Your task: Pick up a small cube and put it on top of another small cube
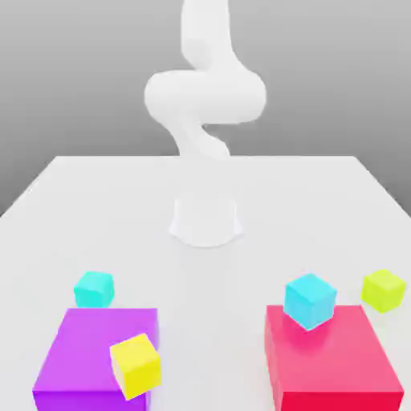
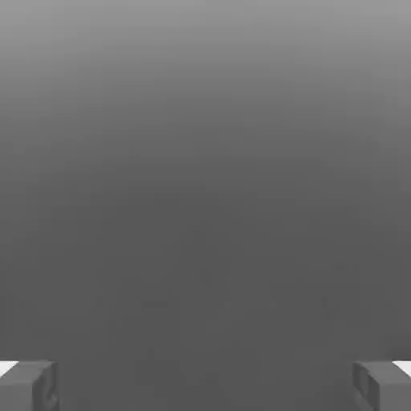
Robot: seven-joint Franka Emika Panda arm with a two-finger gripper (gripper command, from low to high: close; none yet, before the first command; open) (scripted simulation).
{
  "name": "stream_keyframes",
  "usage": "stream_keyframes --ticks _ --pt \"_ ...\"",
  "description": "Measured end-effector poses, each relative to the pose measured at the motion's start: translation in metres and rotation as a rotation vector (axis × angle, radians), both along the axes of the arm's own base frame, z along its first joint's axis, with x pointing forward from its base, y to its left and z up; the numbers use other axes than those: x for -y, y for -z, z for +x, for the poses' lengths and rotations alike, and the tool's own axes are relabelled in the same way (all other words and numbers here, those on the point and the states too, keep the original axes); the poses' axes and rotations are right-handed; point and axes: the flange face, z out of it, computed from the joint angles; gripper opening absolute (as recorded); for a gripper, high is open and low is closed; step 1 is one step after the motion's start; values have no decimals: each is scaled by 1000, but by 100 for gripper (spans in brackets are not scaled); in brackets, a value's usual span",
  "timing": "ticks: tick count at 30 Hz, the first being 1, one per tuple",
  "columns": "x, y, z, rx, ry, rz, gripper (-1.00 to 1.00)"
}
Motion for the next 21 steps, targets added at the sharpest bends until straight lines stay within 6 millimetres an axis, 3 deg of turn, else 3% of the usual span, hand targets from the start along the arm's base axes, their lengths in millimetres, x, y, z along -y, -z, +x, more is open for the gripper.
stream_keyframes --ticks 5,10,16,21 --pt "-75 103 45 -152 -40 -83 0" --pt "-144 210 53 -291 -109 -144 0" --pt "-217 332 17 -451 -224 -180 0" --pt "-274 415 -53 -585 -361 -180 0"
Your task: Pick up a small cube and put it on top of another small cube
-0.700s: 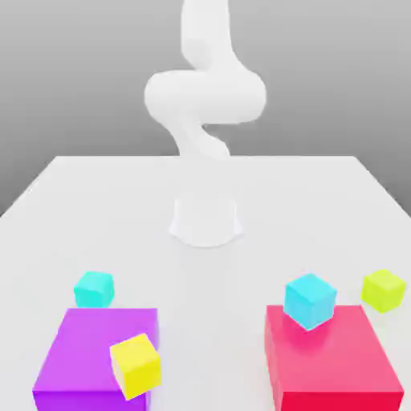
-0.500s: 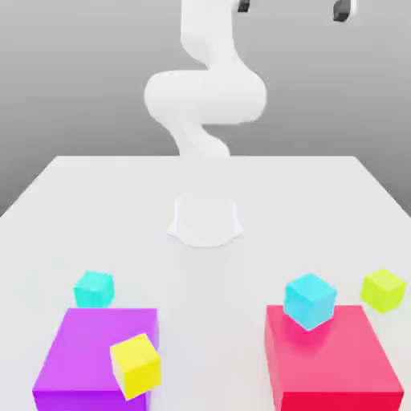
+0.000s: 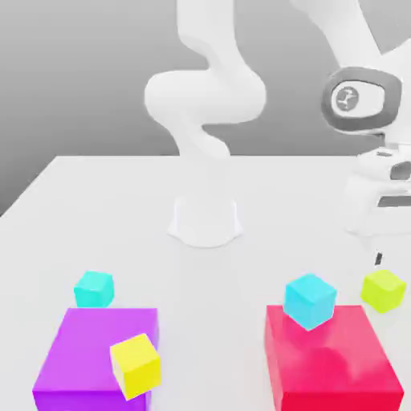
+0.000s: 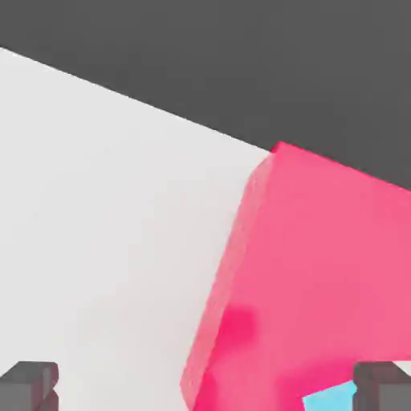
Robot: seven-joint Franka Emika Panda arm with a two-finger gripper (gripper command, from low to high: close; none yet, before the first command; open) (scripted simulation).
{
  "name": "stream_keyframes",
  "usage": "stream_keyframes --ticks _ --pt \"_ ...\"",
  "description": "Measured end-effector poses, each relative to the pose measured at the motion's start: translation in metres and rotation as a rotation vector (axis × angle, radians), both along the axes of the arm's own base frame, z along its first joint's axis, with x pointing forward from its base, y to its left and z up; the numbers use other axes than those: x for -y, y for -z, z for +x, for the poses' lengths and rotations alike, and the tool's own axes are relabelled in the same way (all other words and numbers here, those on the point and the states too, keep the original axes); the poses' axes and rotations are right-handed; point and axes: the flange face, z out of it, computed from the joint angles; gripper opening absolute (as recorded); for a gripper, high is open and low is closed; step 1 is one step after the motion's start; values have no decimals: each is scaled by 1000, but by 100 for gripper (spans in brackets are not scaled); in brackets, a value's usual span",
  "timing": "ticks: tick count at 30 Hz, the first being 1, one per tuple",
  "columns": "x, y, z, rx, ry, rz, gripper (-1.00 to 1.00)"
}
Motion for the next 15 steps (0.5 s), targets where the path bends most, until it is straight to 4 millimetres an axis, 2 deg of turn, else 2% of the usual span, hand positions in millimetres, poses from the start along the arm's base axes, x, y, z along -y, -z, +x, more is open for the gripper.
stream_keyframes --ticks 3,5,13,14,15 --pt "-20 38 -45 -94 -44 22 0" --pt "-28 54 -64 -130 -62 36 0" --pt "-31 113 -71 -144 -68 41 0" --pt "-30 118 -71 -144 -69 38 -100" --pt "-30 118 -71 -144 -69 38 -100"
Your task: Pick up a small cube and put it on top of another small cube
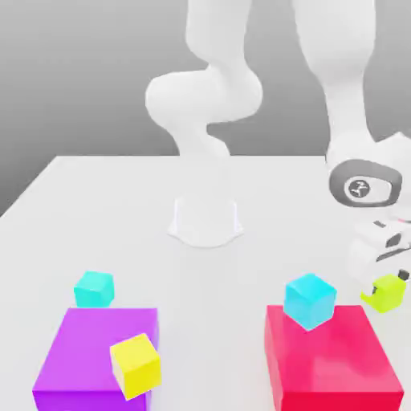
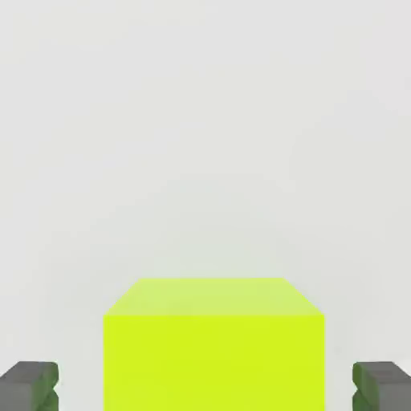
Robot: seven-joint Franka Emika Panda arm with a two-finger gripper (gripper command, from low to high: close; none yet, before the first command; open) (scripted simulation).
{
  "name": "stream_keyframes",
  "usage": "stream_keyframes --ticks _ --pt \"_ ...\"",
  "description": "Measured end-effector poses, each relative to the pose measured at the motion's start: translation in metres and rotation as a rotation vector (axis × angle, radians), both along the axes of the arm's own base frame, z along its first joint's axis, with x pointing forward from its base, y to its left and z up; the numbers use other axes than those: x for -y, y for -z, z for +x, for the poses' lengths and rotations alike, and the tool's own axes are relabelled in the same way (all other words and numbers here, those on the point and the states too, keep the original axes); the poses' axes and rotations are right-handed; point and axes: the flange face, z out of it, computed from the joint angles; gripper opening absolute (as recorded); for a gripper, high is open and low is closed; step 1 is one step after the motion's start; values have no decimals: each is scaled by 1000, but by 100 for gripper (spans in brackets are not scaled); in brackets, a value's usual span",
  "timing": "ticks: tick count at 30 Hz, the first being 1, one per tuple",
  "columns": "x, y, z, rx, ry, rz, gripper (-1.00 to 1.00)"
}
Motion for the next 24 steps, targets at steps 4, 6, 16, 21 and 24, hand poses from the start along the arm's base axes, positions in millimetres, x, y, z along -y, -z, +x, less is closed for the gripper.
stream_keyframes --ticks 4,6,16,21,24 --pt "0 0 0 1 0 2 -100" --pt "0 -1 0 1 0 2 -100" --pt "5 -61 7 -8 19 -8 -100" --pt "21 -60 31 -75 22 -60 -100" --pt "31 -60 44 -127 13 -76 -100"
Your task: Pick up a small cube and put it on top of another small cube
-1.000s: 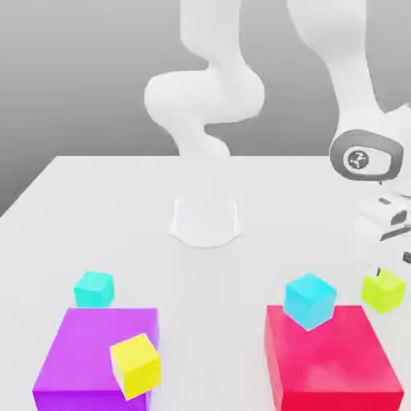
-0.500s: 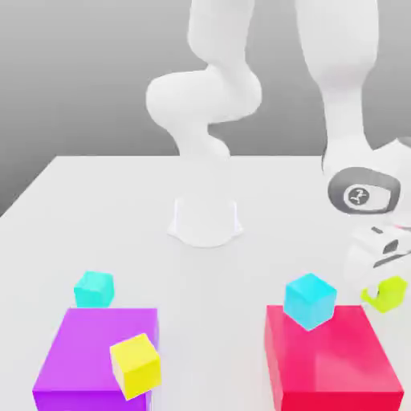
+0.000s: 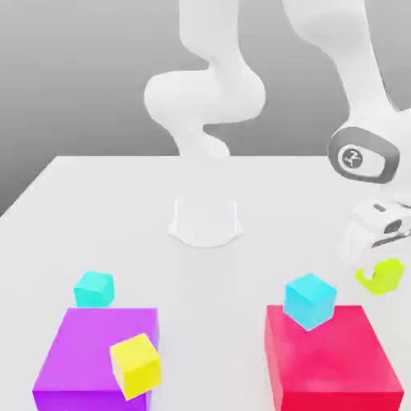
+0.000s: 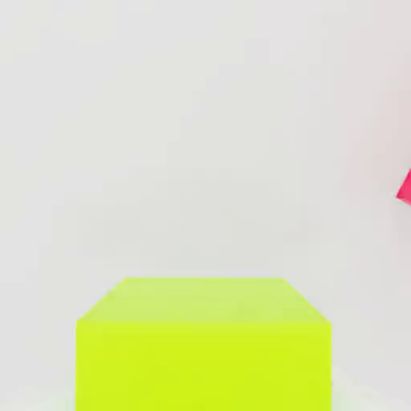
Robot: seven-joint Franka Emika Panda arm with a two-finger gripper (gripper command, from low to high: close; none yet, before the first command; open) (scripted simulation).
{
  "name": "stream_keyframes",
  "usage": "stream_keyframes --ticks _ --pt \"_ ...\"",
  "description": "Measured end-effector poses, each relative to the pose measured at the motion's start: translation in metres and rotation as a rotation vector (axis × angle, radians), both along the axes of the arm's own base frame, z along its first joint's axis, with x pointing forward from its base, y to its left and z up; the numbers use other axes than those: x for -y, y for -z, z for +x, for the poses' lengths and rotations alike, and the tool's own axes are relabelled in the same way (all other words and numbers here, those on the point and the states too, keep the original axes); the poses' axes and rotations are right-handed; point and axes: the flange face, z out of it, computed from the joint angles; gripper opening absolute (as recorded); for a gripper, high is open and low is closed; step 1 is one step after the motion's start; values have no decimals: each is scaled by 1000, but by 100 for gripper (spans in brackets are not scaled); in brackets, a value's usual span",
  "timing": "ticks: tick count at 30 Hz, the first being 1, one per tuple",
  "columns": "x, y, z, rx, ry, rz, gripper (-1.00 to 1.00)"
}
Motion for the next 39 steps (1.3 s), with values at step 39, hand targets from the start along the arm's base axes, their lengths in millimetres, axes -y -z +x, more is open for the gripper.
stream_keyframes --ticks 39 --pt "345 -68 103 -159 1102 303 -100"
